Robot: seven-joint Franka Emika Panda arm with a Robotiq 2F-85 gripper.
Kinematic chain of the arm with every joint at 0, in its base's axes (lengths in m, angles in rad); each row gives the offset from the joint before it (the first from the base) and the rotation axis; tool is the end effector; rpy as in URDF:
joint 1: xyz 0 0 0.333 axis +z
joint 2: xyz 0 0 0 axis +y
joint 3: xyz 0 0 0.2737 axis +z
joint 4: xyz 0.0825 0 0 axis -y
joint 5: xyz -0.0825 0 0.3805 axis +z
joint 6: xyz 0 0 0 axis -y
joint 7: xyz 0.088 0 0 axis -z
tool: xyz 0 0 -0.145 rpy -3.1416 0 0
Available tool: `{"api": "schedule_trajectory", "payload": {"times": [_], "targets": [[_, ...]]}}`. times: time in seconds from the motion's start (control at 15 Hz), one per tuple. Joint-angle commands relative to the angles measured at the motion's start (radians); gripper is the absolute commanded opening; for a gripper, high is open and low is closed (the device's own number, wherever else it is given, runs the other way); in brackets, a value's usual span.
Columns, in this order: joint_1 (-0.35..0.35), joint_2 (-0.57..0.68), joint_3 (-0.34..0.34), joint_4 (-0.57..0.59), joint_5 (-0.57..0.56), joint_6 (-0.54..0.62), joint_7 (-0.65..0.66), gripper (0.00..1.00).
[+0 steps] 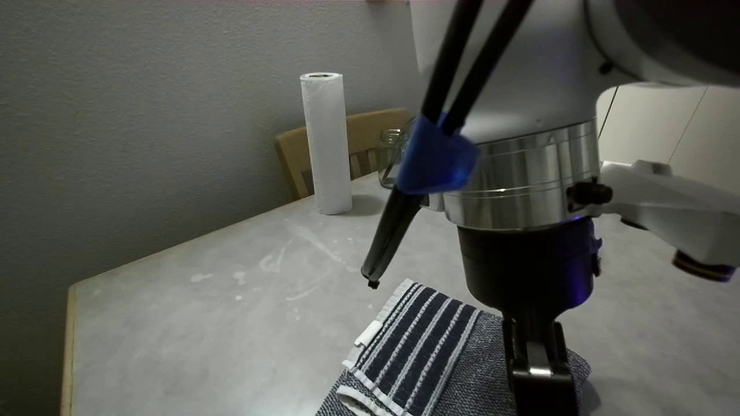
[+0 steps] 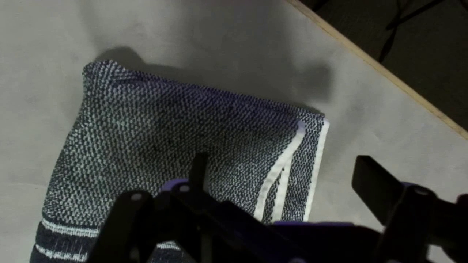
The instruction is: Unfold the towel
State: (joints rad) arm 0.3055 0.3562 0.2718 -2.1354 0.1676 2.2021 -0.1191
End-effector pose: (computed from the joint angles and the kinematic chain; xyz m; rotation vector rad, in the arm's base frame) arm 0.4209 0.2974 0.1522 -2.8354 -0.8383 0.4813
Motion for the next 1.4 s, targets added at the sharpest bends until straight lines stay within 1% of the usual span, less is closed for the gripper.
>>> {"api": "schedule_trajectory", "payload": {"times": [0.0, 0.27, 0.47, 0.73, 0.8, 1.0, 1.07, 1.13, 1.33], "targets": [[-0.009, 0.045, 0.003, 0.049, -0.032, -0.037, -0.001, 1.0], [-0.007, 0.086, -0.008, 0.111, -0.084, -0.082, -0.001, 1.0], [0.0, 0.129, -0.014, 0.184, -0.129, -0.134, 0.0, 1.0], [0.006, 0.195, -0.012, 0.291, -0.158, -0.203, -0.019, 1.0], [-0.001, 0.148, -0.007, 0.224, -0.137, -0.148, -0.003, 1.0], [0.0, 0.159, -0.006, 0.237, -0.138, -0.153, -0.003, 1.0], [0.011, 0.149, -0.003, 0.23, -0.136, -0.164, 0.02, 1.0], [0.036, 0.157, -0.011, 0.23, -0.154, -0.14, 0.074, 1.0], [0.081, 0.207, -0.014, 0.275, -0.155, -0.105, 0.185, 1.0]]}}
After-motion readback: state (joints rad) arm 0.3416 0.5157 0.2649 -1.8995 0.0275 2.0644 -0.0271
